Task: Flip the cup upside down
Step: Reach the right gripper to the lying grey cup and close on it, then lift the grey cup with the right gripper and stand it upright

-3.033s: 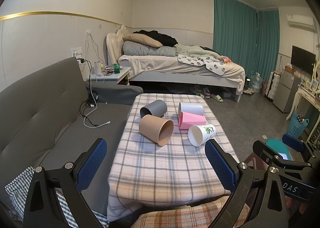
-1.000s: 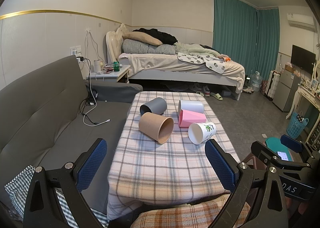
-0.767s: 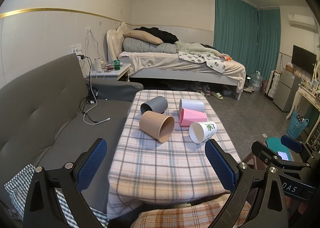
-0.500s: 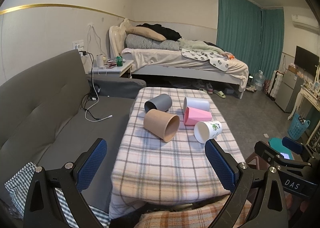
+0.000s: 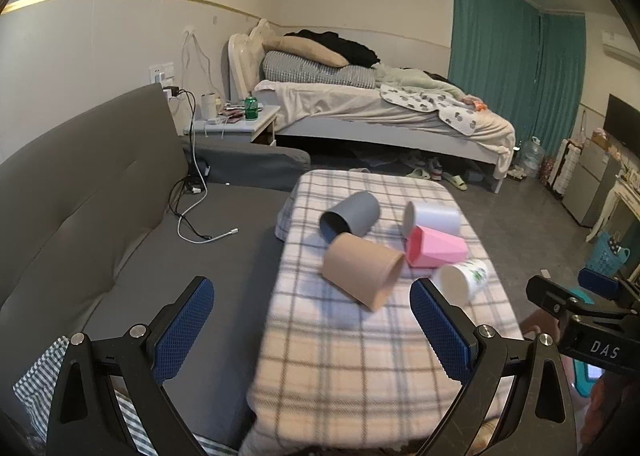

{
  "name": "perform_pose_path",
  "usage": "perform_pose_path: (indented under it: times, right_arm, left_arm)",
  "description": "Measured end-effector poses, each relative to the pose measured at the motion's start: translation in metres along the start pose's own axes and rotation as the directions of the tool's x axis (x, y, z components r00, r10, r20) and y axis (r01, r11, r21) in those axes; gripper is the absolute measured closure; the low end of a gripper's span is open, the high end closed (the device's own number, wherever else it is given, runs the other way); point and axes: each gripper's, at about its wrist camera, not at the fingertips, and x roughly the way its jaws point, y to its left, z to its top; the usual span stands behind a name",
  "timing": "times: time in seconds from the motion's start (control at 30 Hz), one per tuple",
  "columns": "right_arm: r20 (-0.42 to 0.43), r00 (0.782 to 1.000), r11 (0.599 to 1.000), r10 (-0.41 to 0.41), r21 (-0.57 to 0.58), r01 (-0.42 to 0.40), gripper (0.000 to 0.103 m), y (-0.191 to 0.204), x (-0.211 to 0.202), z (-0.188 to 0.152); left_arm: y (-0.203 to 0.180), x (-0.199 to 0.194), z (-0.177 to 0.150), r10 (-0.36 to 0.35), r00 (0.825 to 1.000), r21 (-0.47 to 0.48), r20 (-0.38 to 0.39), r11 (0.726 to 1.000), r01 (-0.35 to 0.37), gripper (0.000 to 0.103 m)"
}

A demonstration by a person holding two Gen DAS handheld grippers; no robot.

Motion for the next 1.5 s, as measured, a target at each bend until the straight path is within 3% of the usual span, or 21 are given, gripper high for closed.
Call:
perform_pose_path:
  times: [0.3,0.63,0.83,1.13,1.33,1.5]
  right_arm:
    - [-0.091,0.993,0.997,0.07,-0.031,-0.073,0.0,0.05,0.061,0.055]
    - [-0.28,0.953,0.994,0.113,0.024,-0.111,0.0,0.09,0.171,0.115]
    - [-0.384,0.907,0.982,0.172,0.142,-0.127,0.0,0.094,0.238,0.13]
    - [-0.53,0.817,0.955,0.228,0.284,-0.082,0.003,0.098,0.329,0.132]
    - [-0.561,0.781,0.934,0.274,0.349,-0.077,0.013,0.098,0.359,0.13]
    - [-0.576,0.767,0.936,0.282,0.342,-0.088,0.017,0.101,0.37,0.129]
  left_arm:
    - [0.034,0.061,0.03,0.031,0.998,-0.002,-0.049,1.0,-0.031,0.002]
    - [0.057,0.131,0.047,0.051,0.992,-0.021,-0.113,0.998,-0.053,0.002]
    - [0.07,0.166,0.056,0.064,0.988,-0.04,-0.143,0.997,-0.07,0.002]
    - [0.086,0.199,0.061,0.085,0.981,-0.064,-0.174,0.993,-0.097,0.002]
    - [0.09,0.207,0.058,0.088,0.976,-0.067,-0.199,0.992,-0.103,0.002]
    - [0.09,0.206,0.057,0.094,0.974,-0.059,-0.208,0.992,-0.108,0.002]
